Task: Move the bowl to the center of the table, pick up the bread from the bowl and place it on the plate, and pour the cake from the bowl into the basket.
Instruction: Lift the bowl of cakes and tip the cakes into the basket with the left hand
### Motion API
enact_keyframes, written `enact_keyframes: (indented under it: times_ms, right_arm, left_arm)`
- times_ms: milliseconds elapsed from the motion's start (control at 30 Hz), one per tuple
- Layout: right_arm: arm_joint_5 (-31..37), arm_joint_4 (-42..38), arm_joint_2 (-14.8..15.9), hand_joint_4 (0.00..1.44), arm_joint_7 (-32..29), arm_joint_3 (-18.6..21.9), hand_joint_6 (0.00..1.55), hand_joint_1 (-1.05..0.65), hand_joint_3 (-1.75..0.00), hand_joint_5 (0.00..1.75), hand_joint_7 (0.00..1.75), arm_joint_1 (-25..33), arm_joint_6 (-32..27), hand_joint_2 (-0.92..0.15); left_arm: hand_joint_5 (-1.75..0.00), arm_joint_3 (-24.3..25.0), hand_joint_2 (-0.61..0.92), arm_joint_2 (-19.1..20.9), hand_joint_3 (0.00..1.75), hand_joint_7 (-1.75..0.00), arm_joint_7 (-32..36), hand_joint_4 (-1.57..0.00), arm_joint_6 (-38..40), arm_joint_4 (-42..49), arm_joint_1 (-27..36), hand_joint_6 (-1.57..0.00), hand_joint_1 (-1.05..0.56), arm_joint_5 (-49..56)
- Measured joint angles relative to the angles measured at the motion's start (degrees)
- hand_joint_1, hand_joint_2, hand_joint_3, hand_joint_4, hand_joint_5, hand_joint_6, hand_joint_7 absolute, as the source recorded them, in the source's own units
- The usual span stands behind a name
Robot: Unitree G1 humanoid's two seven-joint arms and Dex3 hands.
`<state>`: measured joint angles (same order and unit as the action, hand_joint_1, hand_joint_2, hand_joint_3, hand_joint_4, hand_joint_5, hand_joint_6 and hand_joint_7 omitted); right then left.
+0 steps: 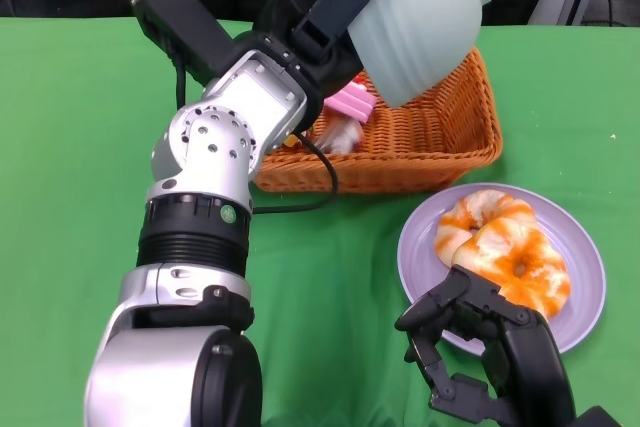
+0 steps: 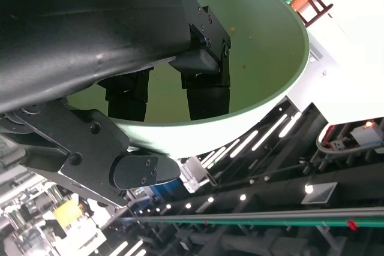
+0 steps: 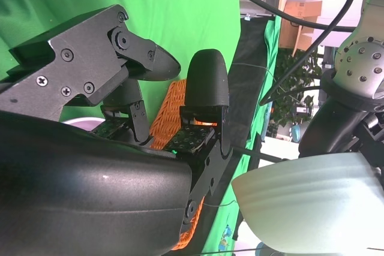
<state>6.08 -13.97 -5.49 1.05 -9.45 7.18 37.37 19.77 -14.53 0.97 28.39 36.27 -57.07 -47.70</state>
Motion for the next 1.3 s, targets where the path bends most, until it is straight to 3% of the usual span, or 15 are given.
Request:
enact_keyframes:
  times_ms: [500,733,867,1033,1100,1167,1300]
  right_arm:
    - [0.10,-0.11,0.00,0.74,-0.06,0.03,0.71,-0.11,-0.95,1.55,1.27,-0.01,0.09,-0.58]
    - [0.06,-0.14,0.00,0.74,-0.05,0.03,0.71,-0.11,-0.95,1.54,1.27,0.00,0.10,-0.58]
    - [0.07,-0.18,0.00,0.74,-0.09,0.05,0.71,-0.11,-0.94,1.54,1.27,-0.01,0.12,-0.58]
    - [0.09,-0.59,-0.01,0.74,-0.18,0.08,0.71,-0.12,-0.95,1.55,1.28,-0.15,0.74,-0.58]
    - [0.09,-0.64,-0.01,0.74,-0.23,0.08,0.71,-0.12,-0.94,1.54,1.28,-0.18,0.77,-0.58]
    - [0.09,-0.70,-0.01,0.73,-0.24,0.07,0.71,-0.11,-0.94,1.54,1.28,-0.24,0.77,-0.58]
    - [0.10,-0.84,-0.01,0.73,-0.25,0.08,0.71,-0.10,-0.94,1.53,1.27,-0.35,0.77,-0.58]
  left_arm:
    - [-1.70,1.01,0.90,0.00,0.67,-1.63,0.42,-0.69,0.87,0.50,0.00,-0.61,-0.12,-1.15]
    - [-1.71,1.67,0.83,0.01,0.81,-1.67,0.46,-0.71,1.24,1.06,-0.01,-0.61,-0.13,-2.74]
    - [-1.74,1.77,0.75,0.01,0.97,-1.69,0.48,-0.70,1.35,1.15,-0.01,-0.61,-0.13,-2.75]
    - [-1.71,0.85,0.79,0.03,0.90,-1.61,0.48,-0.69,1.32,1.14,-0.01,-0.64,-0.13,-2.15]
    - [-1.66,-0.77,0.85,0.14,0.80,-1.52,-0.22,-0.72,0.19,0.93,0.04,-0.70,-0.14,0.09]
    - [-1.64,-3.97,0.86,0.34,0.79,-1.50,-3.39,-0.75,-2.76,0.24,0.63,-0.73,-0.12,4.35]
    - [-1.59,-8.35,0.71,0.79,1.03,-1.43,-11.80,-0.80,-9.51,-0.54,2.31,-0.79,-0.11,10.19]
